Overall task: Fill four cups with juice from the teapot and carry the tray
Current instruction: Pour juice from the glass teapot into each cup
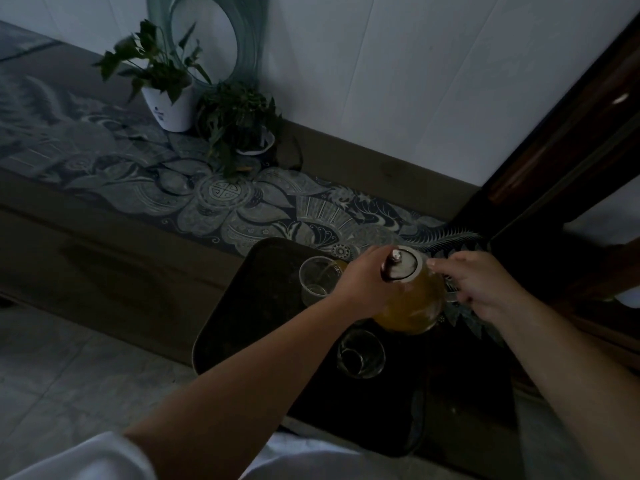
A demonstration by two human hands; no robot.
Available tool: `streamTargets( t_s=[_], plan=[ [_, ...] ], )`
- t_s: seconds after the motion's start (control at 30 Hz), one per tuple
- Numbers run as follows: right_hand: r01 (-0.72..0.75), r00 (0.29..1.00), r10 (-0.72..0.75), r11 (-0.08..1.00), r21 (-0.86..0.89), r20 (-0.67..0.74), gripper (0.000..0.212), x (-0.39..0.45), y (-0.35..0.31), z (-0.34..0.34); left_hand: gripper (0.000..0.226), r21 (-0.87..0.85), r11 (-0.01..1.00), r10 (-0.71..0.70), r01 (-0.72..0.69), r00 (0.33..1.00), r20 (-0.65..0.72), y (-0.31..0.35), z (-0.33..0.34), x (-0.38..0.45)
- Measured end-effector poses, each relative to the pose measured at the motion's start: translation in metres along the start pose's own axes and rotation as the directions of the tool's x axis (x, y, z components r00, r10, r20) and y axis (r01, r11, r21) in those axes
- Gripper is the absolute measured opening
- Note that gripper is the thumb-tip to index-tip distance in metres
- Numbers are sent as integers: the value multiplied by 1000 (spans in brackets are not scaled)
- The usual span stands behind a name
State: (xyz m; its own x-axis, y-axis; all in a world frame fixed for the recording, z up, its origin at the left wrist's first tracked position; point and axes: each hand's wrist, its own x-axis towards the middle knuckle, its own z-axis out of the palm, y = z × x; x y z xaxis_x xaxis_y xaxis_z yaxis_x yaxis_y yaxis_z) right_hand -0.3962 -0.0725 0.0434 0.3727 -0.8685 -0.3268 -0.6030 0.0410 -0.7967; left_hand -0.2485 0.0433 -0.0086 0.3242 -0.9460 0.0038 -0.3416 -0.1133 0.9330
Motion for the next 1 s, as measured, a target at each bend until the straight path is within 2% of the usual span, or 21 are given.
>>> streamTargets(
  t_s=[0.1, 0.43, 0.7, 0.87, 1.0],
  plan=[
    [-7, 1000, 7, 1000, -8, -10, 37, 0, -1, 0, 61, -12, 1000, 1, -1, 1000, -2, 1, -1, 0],
    [8, 1000, -8, 999, 32, -18, 46, 0, -1, -4, 58, -17, 999, 33, -33, 999, -7, 1, 0, 5],
    [-27, 999, 28, 998, 57, -28, 37, -2, 0, -7, 52, 3, 999, 48, -48, 999, -1, 1, 4, 9],
    [-29, 999, 30, 999, 33, -20, 34, -4, 0, -9, 66, 63, 997, 42, -43, 999, 15, -1, 8, 11],
    [-20, 1000, 21, 1000, 20, -18, 31, -6, 1, -11, 75, 114, 993, -29, 25, 999, 32, -4, 10, 10]
  ],
)
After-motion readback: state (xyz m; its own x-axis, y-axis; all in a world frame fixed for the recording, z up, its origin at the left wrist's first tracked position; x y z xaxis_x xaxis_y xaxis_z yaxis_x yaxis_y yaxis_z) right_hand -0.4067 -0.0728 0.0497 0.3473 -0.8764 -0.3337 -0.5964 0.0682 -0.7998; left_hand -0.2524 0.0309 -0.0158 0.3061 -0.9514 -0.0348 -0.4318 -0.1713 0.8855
